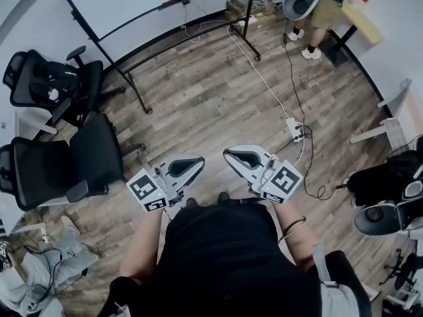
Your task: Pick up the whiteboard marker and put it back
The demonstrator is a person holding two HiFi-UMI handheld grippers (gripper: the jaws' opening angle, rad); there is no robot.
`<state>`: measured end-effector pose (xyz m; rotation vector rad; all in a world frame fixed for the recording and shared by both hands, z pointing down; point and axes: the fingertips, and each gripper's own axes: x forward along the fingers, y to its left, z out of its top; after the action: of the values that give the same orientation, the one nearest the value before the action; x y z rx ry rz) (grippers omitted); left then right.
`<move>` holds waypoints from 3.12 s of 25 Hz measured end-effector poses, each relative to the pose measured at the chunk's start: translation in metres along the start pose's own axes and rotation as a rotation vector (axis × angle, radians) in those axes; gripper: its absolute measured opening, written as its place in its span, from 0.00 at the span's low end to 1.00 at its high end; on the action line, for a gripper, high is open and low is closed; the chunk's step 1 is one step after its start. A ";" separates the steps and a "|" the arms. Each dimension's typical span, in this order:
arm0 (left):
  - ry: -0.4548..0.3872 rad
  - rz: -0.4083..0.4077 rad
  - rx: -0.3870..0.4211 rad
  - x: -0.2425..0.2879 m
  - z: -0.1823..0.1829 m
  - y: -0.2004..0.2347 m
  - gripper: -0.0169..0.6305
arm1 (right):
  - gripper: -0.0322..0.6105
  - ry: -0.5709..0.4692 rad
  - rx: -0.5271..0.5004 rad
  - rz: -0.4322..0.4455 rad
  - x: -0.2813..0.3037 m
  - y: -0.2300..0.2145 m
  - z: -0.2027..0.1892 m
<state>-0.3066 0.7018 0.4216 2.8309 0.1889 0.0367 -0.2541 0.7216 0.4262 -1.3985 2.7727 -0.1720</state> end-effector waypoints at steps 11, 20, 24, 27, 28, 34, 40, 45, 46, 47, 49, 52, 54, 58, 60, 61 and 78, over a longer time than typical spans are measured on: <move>0.034 0.141 -0.031 -0.001 -0.018 0.009 0.05 | 0.08 0.060 0.042 -0.028 -0.043 -0.035 -0.030; 0.025 0.151 -0.046 0.002 -0.005 0.065 0.05 | 0.08 0.076 0.056 -0.044 -0.013 -0.077 -0.029; 0.018 0.098 -0.032 0.017 0.011 0.104 0.05 | 0.08 0.108 0.047 -0.068 0.010 -0.109 -0.023; 0.005 0.069 -0.041 0.019 0.020 0.141 0.05 | 0.08 0.133 0.035 -0.088 0.037 -0.137 -0.018; 0.003 0.060 -0.045 0.019 0.023 0.153 0.05 | 0.08 0.135 0.036 -0.099 0.046 -0.146 -0.014; -0.018 0.000 -0.052 0.011 0.045 0.220 0.05 | 0.08 0.132 0.046 -0.184 0.087 -0.181 0.002; -0.017 -0.038 -0.069 0.024 0.051 0.252 0.05 | 0.08 0.138 0.037 -0.221 0.101 -0.203 0.010; -0.022 -0.033 -0.064 0.027 0.056 0.269 0.05 | 0.08 0.131 0.023 -0.199 0.122 -0.222 0.014; -0.021 -0.026 -0.064 0.026 0.056 0.274 0.05 | 0.08 0.127 0.021 -0.191 0.127 -0.227 0.014; -0.020 -0.016 -0.064 0.025 0.056 0.280 0.05 | 0.08 0.120 0.020 -0.182 0.132 -0.233 0.016; -0.022 0.007 -0.065 0.025 0.060 0.293 0.05 | 0.08 0.110 0.017 -0.164 0.140 -0.246 0.018; -0.026 0.048 -0.062 0.033 0.067 0.313 0.05 | 0.08 0.107 0.020 -0.132 0.149 -0.271 0.018; -0.029 0.068 -0.057 0.046 0.075 0.326 0.05 | 0.08 0.109 0.015 -0.110 0.154 -0.293 0.019; -0.015 0.101 -0.050 0.074 0.084 0.358 0.05 | 0.08 0.100 -0.005 -0.066 0.168 -0.338 0.026; -0.018 0.125 -0.054 0.088 0.090 0.375 0.05 | 0.08 0.096 -0.008 -0.042 0.171 -0.360 0.030; -0.019 0.137 -0.054 0.097 0.094 0.383 0.05 | 0.08 0.095 -0.009 -0.030 0.172 -0.372 0.032; -0.043 0.301 -0.040 0.172 0.146 0.474 0.05 | 0.08 0.071 0.012 0.123 0.199 -0.514 0.051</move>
<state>-0.0697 0.2335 0.4257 2.7914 -0.2457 0.0435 0.0423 0.2544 0.4383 -1.2377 2.8999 -0.2384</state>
